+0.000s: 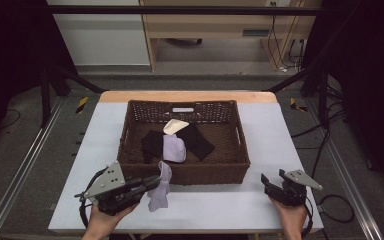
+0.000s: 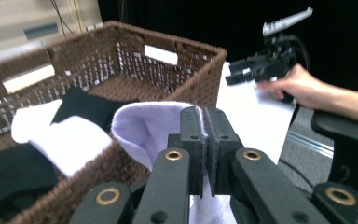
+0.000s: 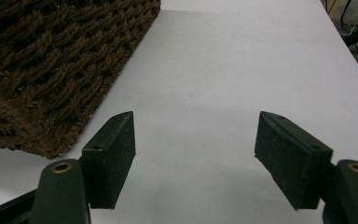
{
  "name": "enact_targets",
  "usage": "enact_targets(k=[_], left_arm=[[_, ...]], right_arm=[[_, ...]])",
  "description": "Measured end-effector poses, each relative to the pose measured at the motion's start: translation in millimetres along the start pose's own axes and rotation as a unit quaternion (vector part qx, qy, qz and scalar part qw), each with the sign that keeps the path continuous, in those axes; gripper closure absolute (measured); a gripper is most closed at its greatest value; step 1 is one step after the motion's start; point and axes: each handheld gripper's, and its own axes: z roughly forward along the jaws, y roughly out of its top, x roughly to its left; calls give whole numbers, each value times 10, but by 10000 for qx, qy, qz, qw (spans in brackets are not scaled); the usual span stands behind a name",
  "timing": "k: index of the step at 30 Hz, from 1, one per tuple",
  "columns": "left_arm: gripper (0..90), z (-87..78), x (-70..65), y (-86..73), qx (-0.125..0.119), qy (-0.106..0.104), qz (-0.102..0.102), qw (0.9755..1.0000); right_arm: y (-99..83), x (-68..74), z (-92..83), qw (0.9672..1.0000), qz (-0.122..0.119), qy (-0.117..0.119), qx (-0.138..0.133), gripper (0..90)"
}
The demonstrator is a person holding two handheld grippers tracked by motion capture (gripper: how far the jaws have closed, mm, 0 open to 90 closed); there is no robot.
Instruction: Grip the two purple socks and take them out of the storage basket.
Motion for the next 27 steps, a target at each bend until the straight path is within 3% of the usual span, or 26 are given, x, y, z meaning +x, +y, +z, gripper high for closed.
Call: enact_targets(k=[7, 11, 24, 27], left_arm=[[857, 207, -11, -212, 462, -86, -83, 9989], [857, 368, -8, -336, 764, -154, -153, 9968], [853, 691, 116, -671, 1503, -237, -451, 9873], [802, 733, 146, -708, 1624, -183, -552, 9850]], right_arm=[[-4, -6, -5, 10000, 15, 5, -35, 290], [-4, -6, -9, 10000, 26, 30, -50, 290], [-2, -15, 0, 10000, 49, 41, -23, 286], [-1, -14, 0, 10000, 53, 41, -19, 286]])
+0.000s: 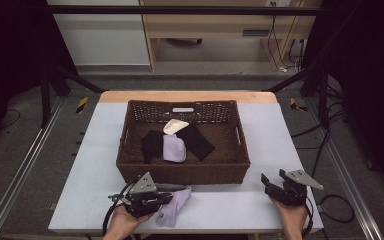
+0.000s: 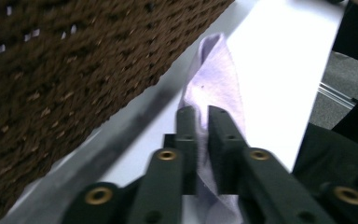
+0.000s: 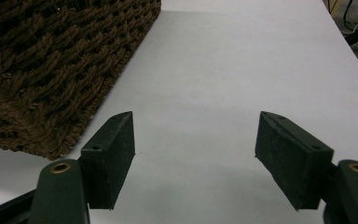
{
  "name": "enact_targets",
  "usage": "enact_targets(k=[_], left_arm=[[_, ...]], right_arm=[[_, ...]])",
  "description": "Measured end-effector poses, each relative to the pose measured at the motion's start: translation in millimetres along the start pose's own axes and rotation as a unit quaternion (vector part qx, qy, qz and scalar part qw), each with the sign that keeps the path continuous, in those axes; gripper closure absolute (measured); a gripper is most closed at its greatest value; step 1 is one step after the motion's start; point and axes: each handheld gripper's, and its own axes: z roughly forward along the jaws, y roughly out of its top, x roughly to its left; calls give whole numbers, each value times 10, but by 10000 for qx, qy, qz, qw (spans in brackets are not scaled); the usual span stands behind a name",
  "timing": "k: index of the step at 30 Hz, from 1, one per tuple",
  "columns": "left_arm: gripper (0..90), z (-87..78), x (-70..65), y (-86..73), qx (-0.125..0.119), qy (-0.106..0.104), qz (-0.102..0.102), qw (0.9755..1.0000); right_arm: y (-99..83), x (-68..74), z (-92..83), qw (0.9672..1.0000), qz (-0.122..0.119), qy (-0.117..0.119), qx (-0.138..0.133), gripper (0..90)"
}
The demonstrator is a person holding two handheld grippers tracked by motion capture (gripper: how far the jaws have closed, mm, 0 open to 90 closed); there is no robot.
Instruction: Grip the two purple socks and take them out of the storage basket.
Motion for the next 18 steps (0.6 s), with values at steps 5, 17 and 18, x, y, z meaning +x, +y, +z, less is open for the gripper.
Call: enact_targets(k=[5, 17, 18], left_arm=[[637, 44, 32, -5, 152, 33, -185, 9997], [441, -122, 34, 54, -332, 31, -442, 9985], [437, -150, 32, 63, -403, 45, -443, 9982]], right_arm=[[0, -1, -2, 10000, -8, -7, 0, 286], [1, -7, -3, 10000, 27, 25, -9, 285], [1, -7, -3, 10000, 31, 24, -8, 285]])
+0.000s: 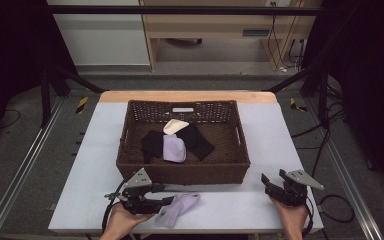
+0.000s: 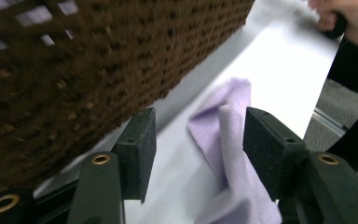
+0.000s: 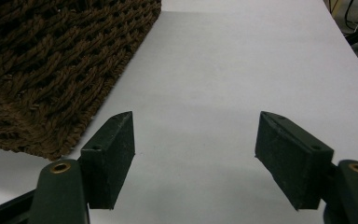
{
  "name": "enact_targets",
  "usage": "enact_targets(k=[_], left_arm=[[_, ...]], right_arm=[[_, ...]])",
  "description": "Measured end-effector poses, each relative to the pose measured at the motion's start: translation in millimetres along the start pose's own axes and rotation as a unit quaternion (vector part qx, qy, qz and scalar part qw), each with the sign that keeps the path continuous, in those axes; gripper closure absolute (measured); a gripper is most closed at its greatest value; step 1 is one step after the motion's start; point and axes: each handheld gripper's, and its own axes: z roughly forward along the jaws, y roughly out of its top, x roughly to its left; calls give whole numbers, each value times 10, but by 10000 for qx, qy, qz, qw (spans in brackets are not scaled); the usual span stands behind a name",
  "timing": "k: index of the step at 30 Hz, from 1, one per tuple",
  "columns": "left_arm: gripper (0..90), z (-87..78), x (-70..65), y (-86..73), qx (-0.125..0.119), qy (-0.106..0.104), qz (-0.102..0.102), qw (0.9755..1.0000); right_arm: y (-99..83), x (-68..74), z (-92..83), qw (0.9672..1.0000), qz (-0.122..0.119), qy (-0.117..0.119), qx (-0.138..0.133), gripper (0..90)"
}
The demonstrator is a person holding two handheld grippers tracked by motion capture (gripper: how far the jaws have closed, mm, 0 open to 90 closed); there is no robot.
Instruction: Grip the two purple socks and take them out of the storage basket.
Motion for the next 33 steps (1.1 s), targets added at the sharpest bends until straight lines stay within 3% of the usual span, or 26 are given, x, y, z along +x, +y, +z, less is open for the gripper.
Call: enact_targets(k=[9, 16, 23, 26, 33], left_arm=[[442, -205, -11, 106, -476, 126, 1, 9988], [453, -395, 13, 214, -819, 319, 4, 9961], [463, -588, 62, 333, -1173, 523, -26, 9917], [468, -656, 73, 407, -1299, 667, 65, 9893], [478, -758, 164, 662, -1578, 810, 139, 9840]], right_arm=[[0, -1, 1, 10000, 0, 2, 2, 286], [0, 0, 1, 10000, 20, -3, 22, 286], [0, 2, 7, 10000, 11, -27, 33, 286], [2, -3, 10, 10000, 3, -44, 67, 286], [5, 11, 21, 9999, -18, -80, 115, 286]])
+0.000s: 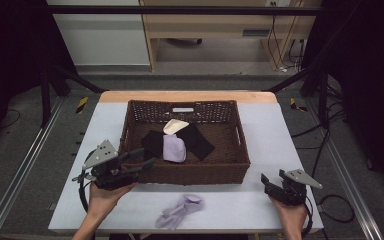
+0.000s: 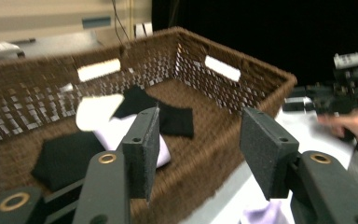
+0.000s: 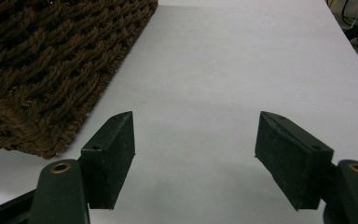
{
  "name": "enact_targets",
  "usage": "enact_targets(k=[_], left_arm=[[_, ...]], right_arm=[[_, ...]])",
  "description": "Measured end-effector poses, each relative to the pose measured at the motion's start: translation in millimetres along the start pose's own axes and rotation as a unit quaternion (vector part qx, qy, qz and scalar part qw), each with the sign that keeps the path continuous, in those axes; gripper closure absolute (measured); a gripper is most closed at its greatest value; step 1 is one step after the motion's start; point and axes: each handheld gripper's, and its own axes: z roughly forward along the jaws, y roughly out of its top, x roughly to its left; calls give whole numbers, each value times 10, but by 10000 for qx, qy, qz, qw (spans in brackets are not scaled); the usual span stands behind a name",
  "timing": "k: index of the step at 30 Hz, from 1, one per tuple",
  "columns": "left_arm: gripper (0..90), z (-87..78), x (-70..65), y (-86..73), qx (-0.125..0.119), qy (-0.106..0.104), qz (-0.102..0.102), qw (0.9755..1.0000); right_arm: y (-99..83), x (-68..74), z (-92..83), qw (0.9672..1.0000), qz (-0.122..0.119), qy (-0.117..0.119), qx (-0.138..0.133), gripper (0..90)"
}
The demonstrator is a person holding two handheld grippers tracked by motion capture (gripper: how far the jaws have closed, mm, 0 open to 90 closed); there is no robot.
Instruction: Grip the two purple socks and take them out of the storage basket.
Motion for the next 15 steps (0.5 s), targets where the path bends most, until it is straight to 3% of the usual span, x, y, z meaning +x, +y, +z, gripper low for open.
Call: enact_targets(k=[9, 15], left_arm=[[512, 143, 153, 302, -9, 338, 38, 9994], [525, 343, 241, 451, -101, 647, 143, 9977]], right_arm=[[1, -3, 1, 10000, 3, 3, 5, 289], [3, -2, 1, 10000, 13, 20, 12, 291]])
